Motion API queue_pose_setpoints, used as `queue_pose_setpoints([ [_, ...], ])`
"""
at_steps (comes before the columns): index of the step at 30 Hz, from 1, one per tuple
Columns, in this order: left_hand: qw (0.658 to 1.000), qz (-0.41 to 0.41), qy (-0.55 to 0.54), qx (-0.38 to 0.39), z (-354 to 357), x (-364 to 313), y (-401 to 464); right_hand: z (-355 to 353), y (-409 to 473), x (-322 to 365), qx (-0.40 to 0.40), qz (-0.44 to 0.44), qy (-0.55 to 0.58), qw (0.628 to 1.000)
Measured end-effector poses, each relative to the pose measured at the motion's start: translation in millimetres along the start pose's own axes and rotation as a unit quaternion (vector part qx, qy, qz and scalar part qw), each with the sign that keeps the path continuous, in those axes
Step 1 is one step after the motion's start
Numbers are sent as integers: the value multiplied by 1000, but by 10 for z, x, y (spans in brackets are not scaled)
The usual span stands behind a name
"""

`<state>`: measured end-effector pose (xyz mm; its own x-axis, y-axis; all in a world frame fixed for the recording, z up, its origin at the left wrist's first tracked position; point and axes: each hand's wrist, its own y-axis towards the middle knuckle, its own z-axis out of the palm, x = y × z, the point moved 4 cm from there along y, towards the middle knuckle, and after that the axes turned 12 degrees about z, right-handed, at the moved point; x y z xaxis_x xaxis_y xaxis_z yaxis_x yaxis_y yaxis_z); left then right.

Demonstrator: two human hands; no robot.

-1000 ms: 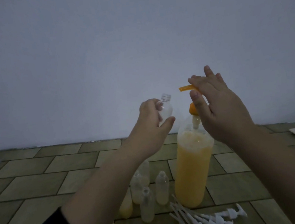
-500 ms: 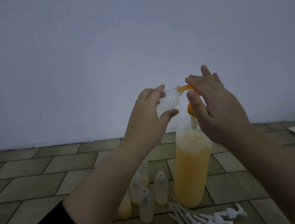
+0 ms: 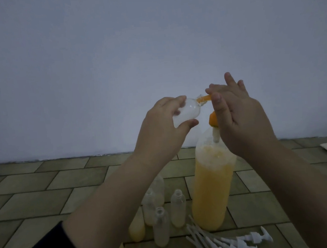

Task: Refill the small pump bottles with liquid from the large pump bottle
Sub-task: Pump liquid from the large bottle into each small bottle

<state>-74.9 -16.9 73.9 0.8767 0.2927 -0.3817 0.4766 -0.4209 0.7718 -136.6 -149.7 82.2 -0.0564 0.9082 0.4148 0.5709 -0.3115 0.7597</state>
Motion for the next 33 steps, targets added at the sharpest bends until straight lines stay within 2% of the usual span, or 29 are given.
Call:
queue_pose_setpoints([
  [4,1000,0,-3,2,13,-16,20,21,-34,-30,-36,15,4,999],
  [13,1000,-12,-6,14,-2,-14,-2,-17,-54,12,-13,13,2,1000],
  [19,1000,-9,1,10,-1,-49,17,72,-63,-50,-65,21,20,997],
  [27,999,-10,8,36,-10,-33,0,94,-64,-58,-20,6,11,1000],
  [33,999,1,19,38,-10,-96,56,117,-90,-89,-68,26,67,995],
])
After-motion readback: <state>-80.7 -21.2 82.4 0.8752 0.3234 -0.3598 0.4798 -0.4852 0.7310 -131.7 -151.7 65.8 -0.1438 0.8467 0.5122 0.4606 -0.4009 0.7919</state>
